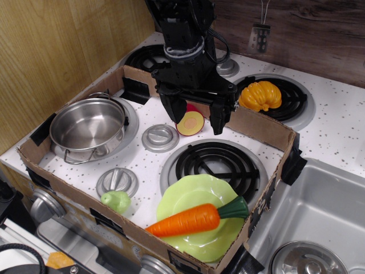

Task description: Take carrot off plate

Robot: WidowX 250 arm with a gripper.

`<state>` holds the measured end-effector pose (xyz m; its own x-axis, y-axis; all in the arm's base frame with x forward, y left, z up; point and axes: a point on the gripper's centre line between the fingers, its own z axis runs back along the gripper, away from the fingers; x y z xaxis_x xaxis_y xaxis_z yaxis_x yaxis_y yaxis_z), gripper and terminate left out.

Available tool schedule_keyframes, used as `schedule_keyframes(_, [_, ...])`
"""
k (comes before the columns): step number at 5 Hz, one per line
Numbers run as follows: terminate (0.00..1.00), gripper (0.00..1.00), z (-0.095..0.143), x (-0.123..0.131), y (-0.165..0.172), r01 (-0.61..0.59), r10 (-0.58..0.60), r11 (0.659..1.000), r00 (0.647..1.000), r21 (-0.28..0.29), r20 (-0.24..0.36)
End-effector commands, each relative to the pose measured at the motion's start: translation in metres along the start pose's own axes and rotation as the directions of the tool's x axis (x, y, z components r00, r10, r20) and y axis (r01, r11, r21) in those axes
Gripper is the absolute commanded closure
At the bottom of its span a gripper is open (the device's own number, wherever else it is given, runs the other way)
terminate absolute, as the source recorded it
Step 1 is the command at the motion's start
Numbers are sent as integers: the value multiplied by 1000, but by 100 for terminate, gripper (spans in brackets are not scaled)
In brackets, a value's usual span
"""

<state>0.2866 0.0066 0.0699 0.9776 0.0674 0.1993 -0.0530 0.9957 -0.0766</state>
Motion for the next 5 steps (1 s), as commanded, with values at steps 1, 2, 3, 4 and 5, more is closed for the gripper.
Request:
schedule_keyframes(1, [0, 0, 0, 0, 0, 0, 0, 1000, 1000, 0, 0])
schedule_keyframes(2, [0, 0, 10, -9, -3, 93, -93, 995, 996, 21, 6])
schedule_keyframes(3, [0, 0, 15, -24, -9, 161, -162, 986, 986, 38, 31])
schedule_keyframes(4, [0, 0, 12, -51, -19, 224, -230, 972, 967, 66, 111])
schedule_keyframes(5, [0, 0, 6, -75, -27, 336, -350, 936, 917, 102, 191])
